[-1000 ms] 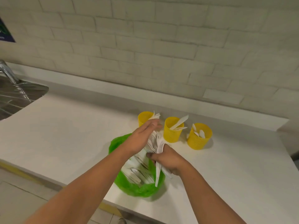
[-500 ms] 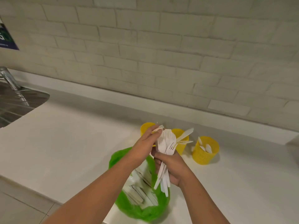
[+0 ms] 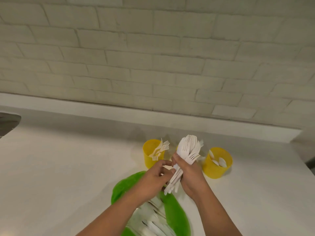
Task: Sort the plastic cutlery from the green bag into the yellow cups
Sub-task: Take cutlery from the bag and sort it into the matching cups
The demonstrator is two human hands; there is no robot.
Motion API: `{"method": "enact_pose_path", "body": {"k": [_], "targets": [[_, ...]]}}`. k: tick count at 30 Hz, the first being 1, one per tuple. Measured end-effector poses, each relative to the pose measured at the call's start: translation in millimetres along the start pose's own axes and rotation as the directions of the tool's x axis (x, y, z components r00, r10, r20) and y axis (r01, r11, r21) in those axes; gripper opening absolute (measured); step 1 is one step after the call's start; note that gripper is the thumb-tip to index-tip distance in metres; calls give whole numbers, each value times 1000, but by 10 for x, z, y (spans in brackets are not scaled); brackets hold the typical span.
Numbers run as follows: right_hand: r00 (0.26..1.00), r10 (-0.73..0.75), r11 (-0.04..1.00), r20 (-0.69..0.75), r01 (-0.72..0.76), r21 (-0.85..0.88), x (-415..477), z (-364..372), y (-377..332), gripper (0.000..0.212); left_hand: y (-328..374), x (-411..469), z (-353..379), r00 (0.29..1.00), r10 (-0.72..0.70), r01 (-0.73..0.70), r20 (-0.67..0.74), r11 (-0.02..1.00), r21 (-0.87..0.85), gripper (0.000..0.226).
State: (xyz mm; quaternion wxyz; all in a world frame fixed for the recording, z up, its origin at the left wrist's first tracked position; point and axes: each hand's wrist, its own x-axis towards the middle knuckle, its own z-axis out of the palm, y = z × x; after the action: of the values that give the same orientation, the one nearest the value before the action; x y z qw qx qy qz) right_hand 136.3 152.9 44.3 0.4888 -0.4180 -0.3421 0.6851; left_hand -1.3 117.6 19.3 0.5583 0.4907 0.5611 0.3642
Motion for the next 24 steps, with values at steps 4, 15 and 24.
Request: {"method": "enact_pose_path", "body": {"k": [4, 15, 24], "targets": [[997, -3, 1000, -71, 4, 8, 71, 65, 2, 29, 73, 120, -18, 995, 103, -102, 7, 965, 241, 27], [992, 5, 921, -125, 44, 388, 166, 373, 131, 39, 63, 244, -195, 940, 323, -289, -107, 924, 250, 23], [967, -56, 976, -250, 106, 190, 107, 447, 82, 28, 50, 235, -151, 965, 214, -214, -154, 977, 17, 21]]}}
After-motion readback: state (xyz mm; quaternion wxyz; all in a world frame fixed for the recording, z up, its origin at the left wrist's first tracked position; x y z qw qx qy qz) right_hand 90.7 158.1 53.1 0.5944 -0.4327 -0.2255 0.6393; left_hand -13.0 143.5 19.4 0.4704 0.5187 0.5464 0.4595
